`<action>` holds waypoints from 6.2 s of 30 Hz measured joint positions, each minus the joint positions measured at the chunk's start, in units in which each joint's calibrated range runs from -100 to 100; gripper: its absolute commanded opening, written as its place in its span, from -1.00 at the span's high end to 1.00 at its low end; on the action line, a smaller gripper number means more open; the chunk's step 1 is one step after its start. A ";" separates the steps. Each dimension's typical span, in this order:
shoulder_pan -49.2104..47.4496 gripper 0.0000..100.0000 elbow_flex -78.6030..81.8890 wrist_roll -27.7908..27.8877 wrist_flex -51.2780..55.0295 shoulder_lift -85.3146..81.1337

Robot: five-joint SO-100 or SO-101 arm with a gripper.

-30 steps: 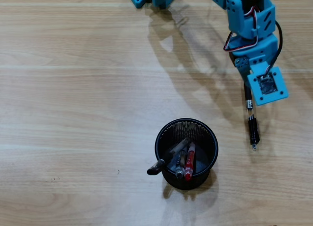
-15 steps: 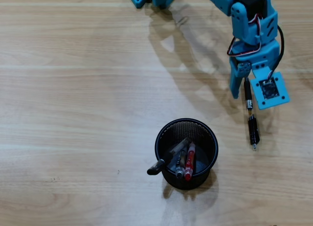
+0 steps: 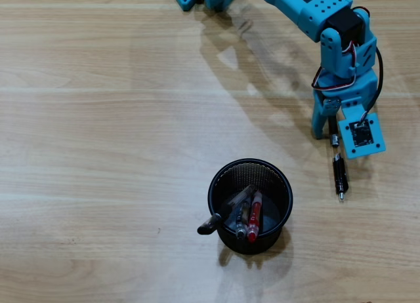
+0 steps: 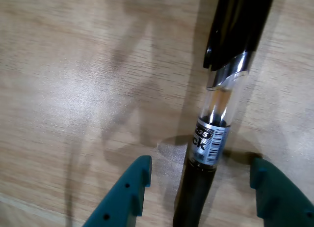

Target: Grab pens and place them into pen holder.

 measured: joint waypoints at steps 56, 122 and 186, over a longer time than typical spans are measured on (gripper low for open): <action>17.68 0.96 41.37 23.90 -29.15 -53.94; 29.23 0.78 31.42 8.68 -61.76 -26.97; 18.58 0.96 109.99 50.18 -61.76 -133.59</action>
